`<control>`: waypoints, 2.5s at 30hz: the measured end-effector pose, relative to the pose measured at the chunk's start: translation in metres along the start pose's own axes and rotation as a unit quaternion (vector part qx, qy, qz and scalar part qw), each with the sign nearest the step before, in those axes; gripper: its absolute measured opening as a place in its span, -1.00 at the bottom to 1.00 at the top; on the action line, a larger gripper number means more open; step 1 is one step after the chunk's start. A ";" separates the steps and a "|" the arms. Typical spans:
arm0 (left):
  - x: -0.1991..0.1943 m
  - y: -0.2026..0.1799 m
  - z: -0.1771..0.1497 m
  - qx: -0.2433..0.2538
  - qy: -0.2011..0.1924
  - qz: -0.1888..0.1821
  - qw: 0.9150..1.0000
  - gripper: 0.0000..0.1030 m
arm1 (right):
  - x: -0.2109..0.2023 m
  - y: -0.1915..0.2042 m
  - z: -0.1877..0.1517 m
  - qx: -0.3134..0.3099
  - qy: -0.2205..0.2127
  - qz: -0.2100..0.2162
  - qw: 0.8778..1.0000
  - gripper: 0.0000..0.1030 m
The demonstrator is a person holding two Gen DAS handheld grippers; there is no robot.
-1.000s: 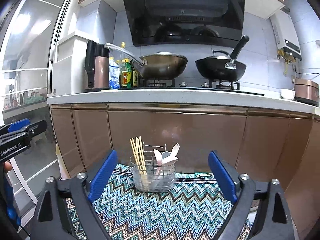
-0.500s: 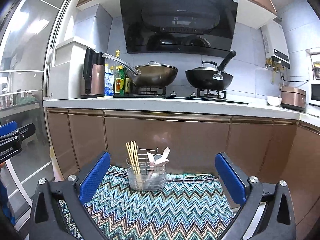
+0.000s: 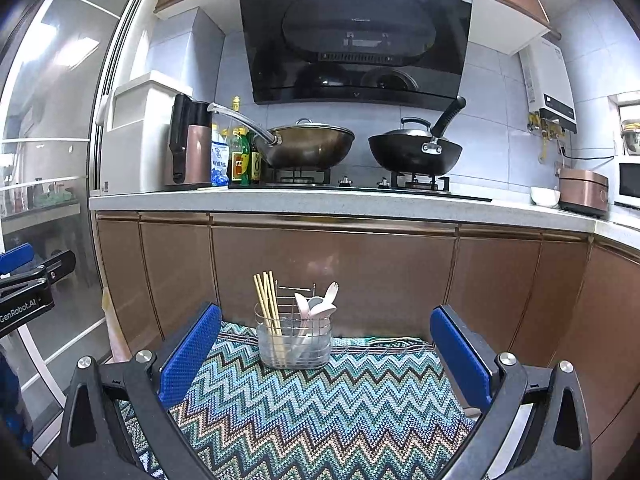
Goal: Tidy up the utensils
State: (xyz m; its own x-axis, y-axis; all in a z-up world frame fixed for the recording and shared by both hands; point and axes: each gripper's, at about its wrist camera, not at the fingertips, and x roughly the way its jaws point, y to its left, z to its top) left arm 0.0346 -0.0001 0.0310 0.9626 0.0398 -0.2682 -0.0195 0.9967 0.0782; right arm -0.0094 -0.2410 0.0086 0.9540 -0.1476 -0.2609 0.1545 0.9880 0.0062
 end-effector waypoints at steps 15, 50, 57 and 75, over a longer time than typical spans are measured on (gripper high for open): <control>-0.003 0.005 -0.006 -0.009 -0.014 0.000 1.000 0.61 | 0.007 -0.008 -0.011 0.009 0.002 -0.010 1.000 0.99; 0.045 -0.001 -0.038 0.007 0.051 0.011 0.999 0.70 | 0.042 -0.018 -0.045 0.015 0.067 -0.037 0.997 0.99; 0.044 -0.002 -0.038 0.008 0.050 0.006 0.999 0.70 | 0.042 -0.019 -0.045 0.017 0.068 -0.039 0.997 0.99; 0.038 -0.004 -0.034 0.006 0.048 0.000 0.999 0.70 | 0.042 -0.023 -0.046 0.016 0.068 -0.048 0.996 0.99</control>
State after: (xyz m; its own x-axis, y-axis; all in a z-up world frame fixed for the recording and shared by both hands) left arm 0.0616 -0.0002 -0.0125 0.9323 0.0473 -0.3585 -0.0157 0.9958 0.0905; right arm 0.0149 -0.2681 -0.0467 0.8911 -0.2316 -0.3903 0.2533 0.9674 0.0043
